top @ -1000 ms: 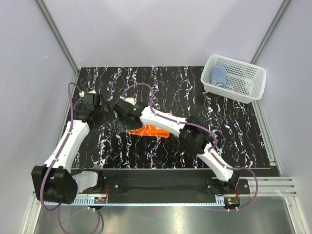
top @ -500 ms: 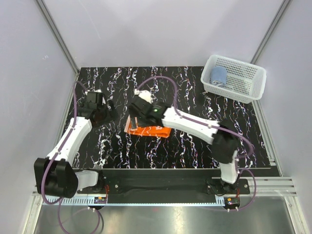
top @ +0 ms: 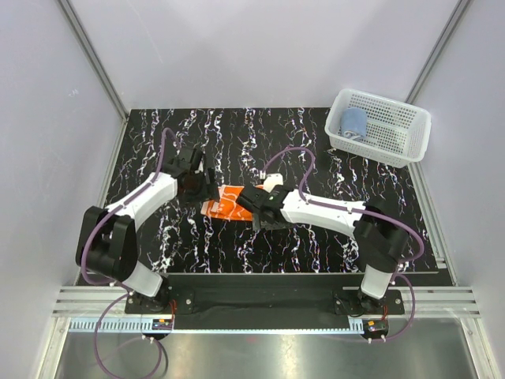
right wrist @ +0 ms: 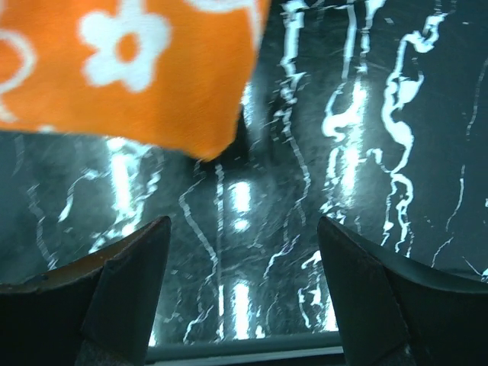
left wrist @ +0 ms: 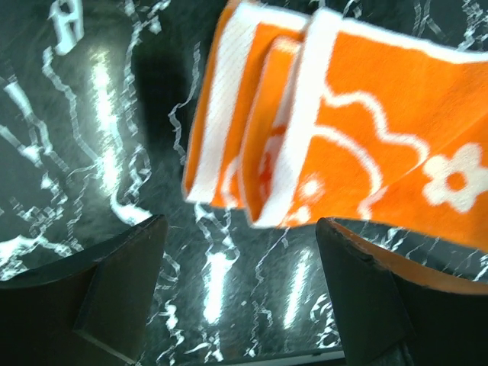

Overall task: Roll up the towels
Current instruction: Fold the towel

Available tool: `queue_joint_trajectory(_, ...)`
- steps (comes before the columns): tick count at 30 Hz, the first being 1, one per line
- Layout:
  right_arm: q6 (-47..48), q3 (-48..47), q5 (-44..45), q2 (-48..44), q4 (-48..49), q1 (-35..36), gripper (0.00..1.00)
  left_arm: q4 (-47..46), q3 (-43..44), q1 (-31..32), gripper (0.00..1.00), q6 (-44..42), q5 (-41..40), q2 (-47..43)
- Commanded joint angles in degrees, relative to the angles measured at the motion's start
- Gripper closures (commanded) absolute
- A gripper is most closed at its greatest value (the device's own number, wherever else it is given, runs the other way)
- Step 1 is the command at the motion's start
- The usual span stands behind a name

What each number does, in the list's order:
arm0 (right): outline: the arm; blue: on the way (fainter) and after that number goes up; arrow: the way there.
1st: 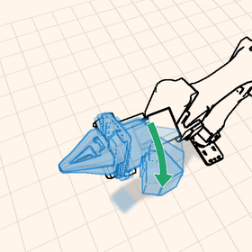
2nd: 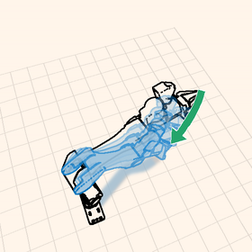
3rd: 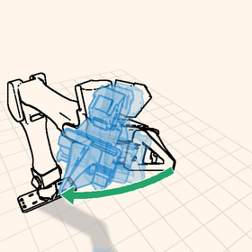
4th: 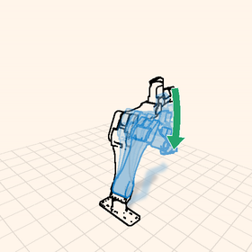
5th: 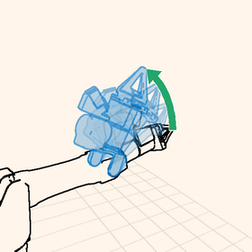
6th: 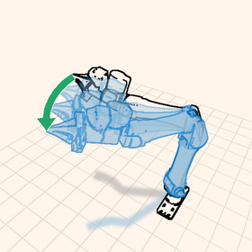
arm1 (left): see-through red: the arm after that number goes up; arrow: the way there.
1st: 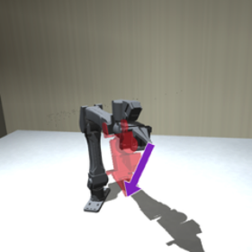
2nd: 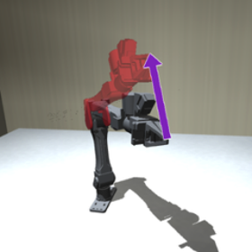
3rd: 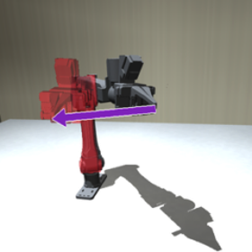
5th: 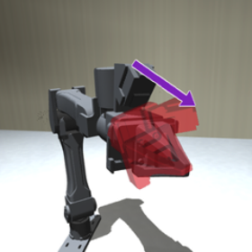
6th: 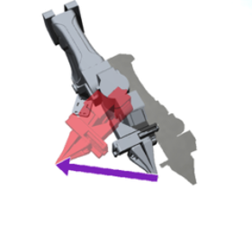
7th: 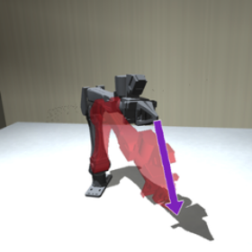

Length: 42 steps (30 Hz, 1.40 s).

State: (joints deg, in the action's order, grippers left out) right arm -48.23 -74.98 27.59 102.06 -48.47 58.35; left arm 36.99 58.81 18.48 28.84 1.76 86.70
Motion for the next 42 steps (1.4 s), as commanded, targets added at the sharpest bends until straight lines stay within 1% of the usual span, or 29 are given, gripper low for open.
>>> queue_joint_trajectory(1,-2.8,1.2,4.1,-0.9,1.7,-2.2,0.15,-4.0,3.7,1.9,0.16,1.6,1.8,1.9)
queue_joint_trajectory(5,0.0,4.1,3.3,-1.5,7.0,-3.6,0.16,-4.6,4.2,3.3,0.17,1.8,0.8,3.8)
queue_joint_trajectory(12,2.2,6.2,1.9,1.1,13.5,-5.5,0.22,-5.1,5.1,4.1,0.21,2.5,0.3,6.2)
queue_joint_trajectory(13,2.2,6.8,1.8,0.9,15.2,-5.7,0.26,-5.2,5.3,4.2,0.21,2.5,0.1,6.4)
queue_joint_trajectory(15,2.6,8.4,1.6,0.9,16.9,-6.4,0.3,-5.1,5.4,4.2,0.22,2.4,-0.3,6.8)
queue_joint_trajectory(16,2.5,8.8,1.5,0.9,18.2,-6.7,0.35,-5.1,5.5,4.2,0.24,2.4,-0.4,7.0)
queue_joint_trajectory(18,3.0,10.5,1.5,0.8,19.5,-7.5,0.38,-5.4,5.5,4.3,0.25,2.3,-0.2,7.4)
queue_joint_trajectory(19,3.2,11.5,1.1,0.8,21.0,-7.7,0.41,-5.6,5.5,4.2,0.28,2.3,-0.3,7.7)
queue_joint_trajectory(26,5.0,14.4,-0.3,0.7,26.4,-8.5,0.48,-5.4,6.1,4.9,0.36,2.4,0.1,9.2)
queue_joint_trajectory(29,5.7,15.3,-0.2,-0.2,28.1,-8.5,0.53,-5.9,5.4,6.0,0.37,2.6,-0.3,8.6)
queue_joint_trajectory(30,5.8,15.6,-0.2,-0.3,28.9,-8.5,0.57,-6.4,5.2,6.1,0.37,2.7,-0.2,8.6)
queue_joint_trajectory(31,6.2,15.9,-0.2,-0.5,29.3,-8.5,0.58,-6.7,4.8,6.6,0.38,2.8,-0.2,8.5)
queue_joint_trajectory(32,6.3,16.0,-0.3,-0.5,29.7,-8.6,0.59,-7.0,4.7,6.8,0.38,2.8,-0.1,8.8)
queue_joint_trajectory(34,6.6,16.0,-0.2,-0.5,29.7,-8.7,0.6,-7.5,4.6,7.1,0.42,3.1,0.0,9.5)
queue_joint_trajectory(35,6.7,16.1,0.0,-0.7,29.8,-8.7,0.6,-7.6,4.6,7.1,0.48,3.2,0.0,10.0)
queue_joint_trajectory(38,6.9,16.6,0.7,-2.1,29.8,-8.9,0.6,-7.9,4.7,7.2,0.75,3.6,-0.4,10.6)
queue_joint_trajectory(39,6.9,16.9,0.8,-2.6,30.1,-9.0,0.6,-7.6,5.0,7.2,0.82,3.8,-0.6,10.5)
queue_joint_trajectory(40,7.1,17.5,1.2,-3.1,30.2,-9.0,0.6,-7.3,5.3,7.2,0.97,3.8,-1.4,10.4)
queue_joint_trajectory(41,7.3,17.8,1.3,-4.1,30.3,-9.3,0.6,-6.9,5.7,7.3,1.0,3.9,-1.6,9.9)
queue_joint_trajectory(42,7.4,18.0,1.5,-4.5,30.6,-9.5,0.59,-6.1,6.1,7.3,1.0,4.0,-1.6,9.5)
